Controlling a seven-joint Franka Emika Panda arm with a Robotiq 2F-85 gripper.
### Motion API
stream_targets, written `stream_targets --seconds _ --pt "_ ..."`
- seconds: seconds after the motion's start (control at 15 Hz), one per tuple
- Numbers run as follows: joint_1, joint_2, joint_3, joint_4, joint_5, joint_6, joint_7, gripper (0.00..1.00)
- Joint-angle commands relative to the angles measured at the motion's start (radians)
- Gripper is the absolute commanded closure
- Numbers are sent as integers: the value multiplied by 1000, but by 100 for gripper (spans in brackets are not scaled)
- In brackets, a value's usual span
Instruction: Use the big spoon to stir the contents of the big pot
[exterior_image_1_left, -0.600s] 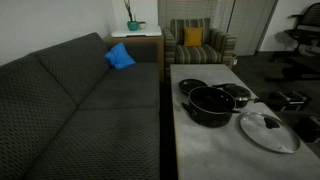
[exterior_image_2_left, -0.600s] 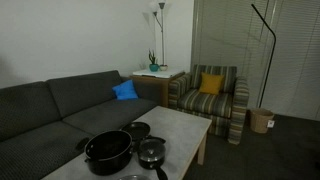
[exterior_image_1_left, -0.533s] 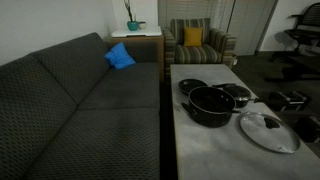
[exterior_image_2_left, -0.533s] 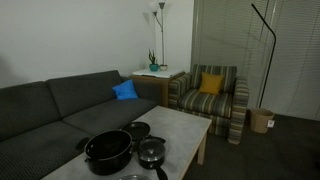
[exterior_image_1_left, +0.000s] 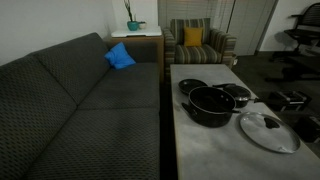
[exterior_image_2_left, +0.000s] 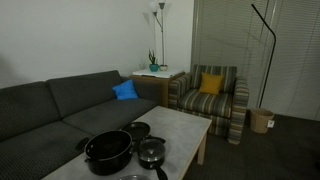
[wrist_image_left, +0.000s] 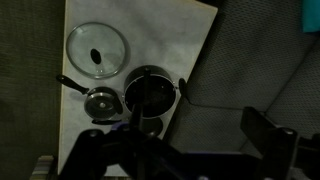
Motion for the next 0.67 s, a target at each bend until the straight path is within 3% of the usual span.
stream_targets --seconds 0.0,0.27,0.6 --pt "59 169 -47 63 98 106 -97 0" --pt "97 347 -68 144 217 193 -185 0" --pt "57 591 -13 280 312 197 -217 0"
